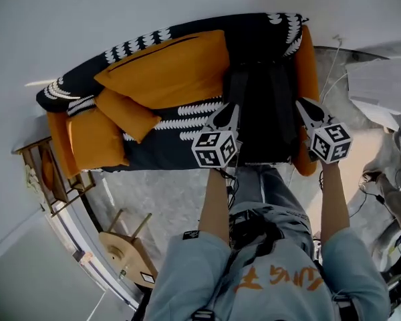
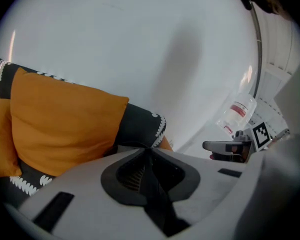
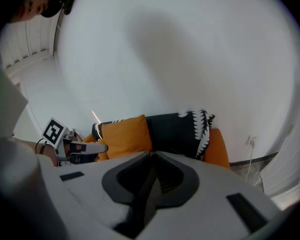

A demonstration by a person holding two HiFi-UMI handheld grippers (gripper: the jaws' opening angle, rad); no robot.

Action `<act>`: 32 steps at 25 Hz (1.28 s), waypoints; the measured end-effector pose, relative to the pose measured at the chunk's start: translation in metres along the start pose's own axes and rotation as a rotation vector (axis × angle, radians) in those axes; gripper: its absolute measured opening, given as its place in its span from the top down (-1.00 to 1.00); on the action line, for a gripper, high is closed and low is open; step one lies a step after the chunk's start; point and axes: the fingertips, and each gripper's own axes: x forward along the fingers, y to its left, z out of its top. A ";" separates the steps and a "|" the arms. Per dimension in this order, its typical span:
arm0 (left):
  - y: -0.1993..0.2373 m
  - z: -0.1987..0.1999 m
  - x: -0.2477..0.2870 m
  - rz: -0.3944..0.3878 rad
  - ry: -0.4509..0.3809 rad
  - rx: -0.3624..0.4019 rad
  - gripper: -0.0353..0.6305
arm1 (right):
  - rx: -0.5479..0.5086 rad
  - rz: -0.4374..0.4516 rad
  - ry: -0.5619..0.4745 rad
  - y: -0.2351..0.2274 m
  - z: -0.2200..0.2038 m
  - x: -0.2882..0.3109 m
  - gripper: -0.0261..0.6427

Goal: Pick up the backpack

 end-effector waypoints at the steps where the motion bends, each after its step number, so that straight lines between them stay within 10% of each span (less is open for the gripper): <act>1: 0.004 -0.002 0.009 -0.012 0.020 0.006 0.82 | 0.007 0.005 0.015 -0.005 -0.003 0.006 0.83; 11: 0.062 -0.005 0.086 -0.042 0.178 0.015 0.26 | 0.036 -0.001 0.186 -0.049 -0.026 0.084 0.42; 18: 0.096 -0.022 0.132 -0.068 0.300 -0.144 0.15 | 0.268 -0.010 0.216 -0.091 -0.034 0.133 0.20; 27: 0.091 -0.040 0.162 -0.203 0.434 -0.272 0.17 | 0.380 0.049 0.366 -0.089 -0.060 0.171 0.20; 32: 0.076 -0.072 0.164 -0.253 0.535 -0.281 0.68 | 0.375 0.088 0.438 -0.079 -0.080 0.178 0.27</act>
